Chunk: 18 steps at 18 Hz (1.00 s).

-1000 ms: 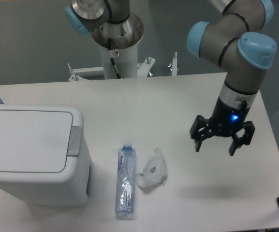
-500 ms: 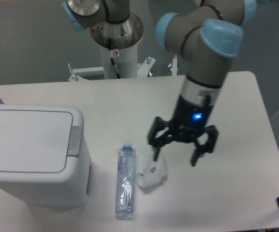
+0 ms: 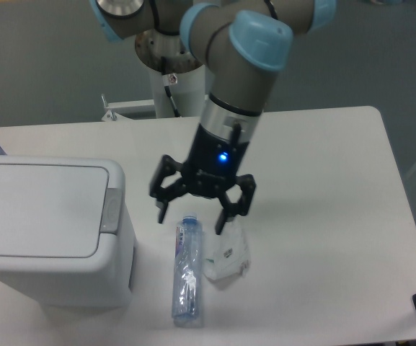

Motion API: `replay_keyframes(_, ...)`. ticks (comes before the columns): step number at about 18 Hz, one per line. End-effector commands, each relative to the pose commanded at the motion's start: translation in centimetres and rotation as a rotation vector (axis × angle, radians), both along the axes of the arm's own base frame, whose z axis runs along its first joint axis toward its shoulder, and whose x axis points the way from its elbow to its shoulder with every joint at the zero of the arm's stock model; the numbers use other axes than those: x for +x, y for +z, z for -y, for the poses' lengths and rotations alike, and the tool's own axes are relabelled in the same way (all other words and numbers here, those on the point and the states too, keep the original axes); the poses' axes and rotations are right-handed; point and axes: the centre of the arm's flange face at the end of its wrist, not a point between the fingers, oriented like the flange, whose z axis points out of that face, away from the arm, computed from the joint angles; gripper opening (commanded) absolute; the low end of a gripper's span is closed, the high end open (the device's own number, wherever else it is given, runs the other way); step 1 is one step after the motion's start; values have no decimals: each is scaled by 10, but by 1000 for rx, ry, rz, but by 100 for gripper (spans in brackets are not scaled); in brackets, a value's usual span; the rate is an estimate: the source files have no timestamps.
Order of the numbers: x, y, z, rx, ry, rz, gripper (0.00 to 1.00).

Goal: Open the trash can
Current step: 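Move the gripper over the grey lid button of the white trash can, then press down on the grey lid button with the gripper finger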

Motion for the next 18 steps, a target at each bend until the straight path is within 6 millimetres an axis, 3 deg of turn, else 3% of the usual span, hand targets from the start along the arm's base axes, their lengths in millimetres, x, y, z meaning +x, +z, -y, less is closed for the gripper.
replay_keyframes(5,16,-11,-5,-10,-21,8,100)
replay_keyframes(18,17,-15,-8,-17,-9,21,100)
